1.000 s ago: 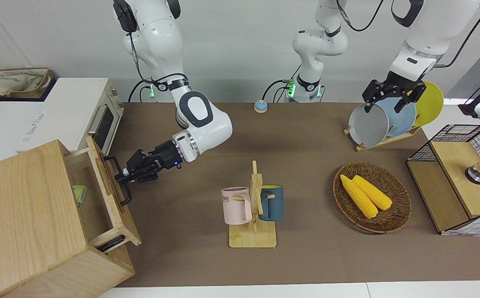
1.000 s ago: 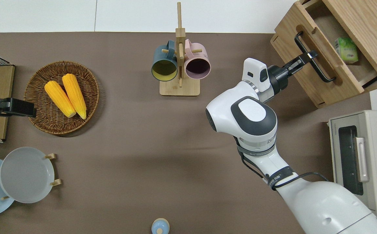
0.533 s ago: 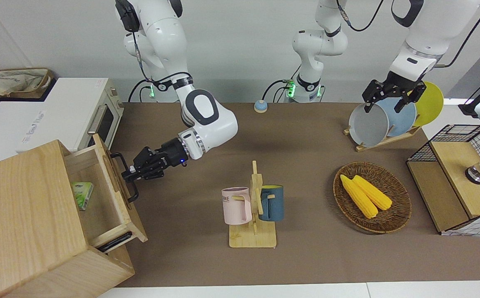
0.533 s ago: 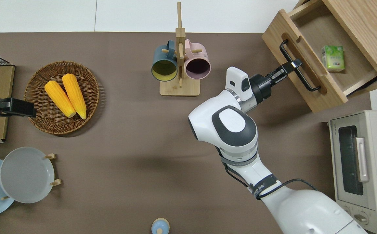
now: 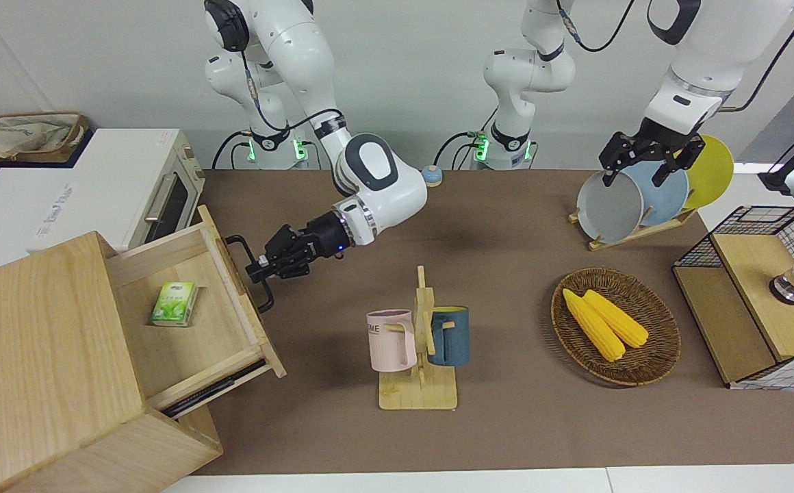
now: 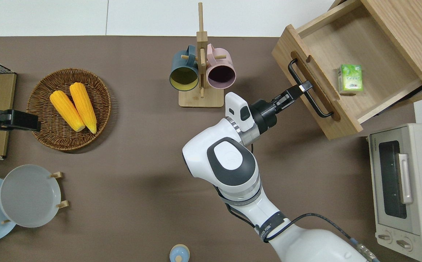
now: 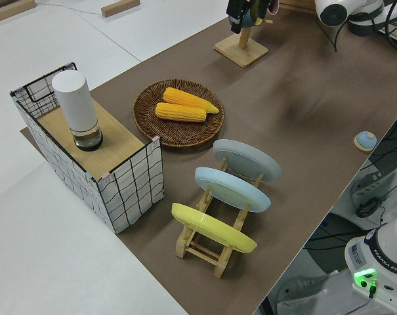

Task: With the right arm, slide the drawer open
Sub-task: 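Pull the drawer handle toward the robot with the right gripper, then open the right gripper and back it away from the handle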

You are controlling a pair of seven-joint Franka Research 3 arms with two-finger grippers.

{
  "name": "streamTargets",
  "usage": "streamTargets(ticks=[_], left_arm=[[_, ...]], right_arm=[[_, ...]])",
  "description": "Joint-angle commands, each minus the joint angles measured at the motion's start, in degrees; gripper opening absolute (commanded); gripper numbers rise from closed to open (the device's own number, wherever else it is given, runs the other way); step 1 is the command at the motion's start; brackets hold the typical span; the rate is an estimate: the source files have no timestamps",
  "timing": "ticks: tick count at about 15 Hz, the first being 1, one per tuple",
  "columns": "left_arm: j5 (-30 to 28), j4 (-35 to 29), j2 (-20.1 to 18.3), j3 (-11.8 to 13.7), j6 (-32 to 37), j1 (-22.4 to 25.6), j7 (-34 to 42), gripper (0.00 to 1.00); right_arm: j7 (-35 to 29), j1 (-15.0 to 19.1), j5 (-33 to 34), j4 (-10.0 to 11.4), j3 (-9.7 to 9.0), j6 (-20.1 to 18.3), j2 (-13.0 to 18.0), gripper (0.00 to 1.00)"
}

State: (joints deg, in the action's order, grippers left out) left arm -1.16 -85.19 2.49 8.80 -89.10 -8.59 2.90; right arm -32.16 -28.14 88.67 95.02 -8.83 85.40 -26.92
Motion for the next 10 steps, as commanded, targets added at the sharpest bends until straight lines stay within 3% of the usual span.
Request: streamTargets(ticks=[1,10], left_arm=[[0.7,1.2,0.8,1.0,0.0,-1.0,0.4,1.0],[0.7,1.2,0.8,1.0,0.0,-1.0,0.4,1.0]], right_arm=[[3.1,-3.3,-0.1,-0.4,-0.14,-2.6,0.1,0.0],[3.2,-8.3,-0.9,-0.9,-0.14,-6.8,-0.9,0.0]])
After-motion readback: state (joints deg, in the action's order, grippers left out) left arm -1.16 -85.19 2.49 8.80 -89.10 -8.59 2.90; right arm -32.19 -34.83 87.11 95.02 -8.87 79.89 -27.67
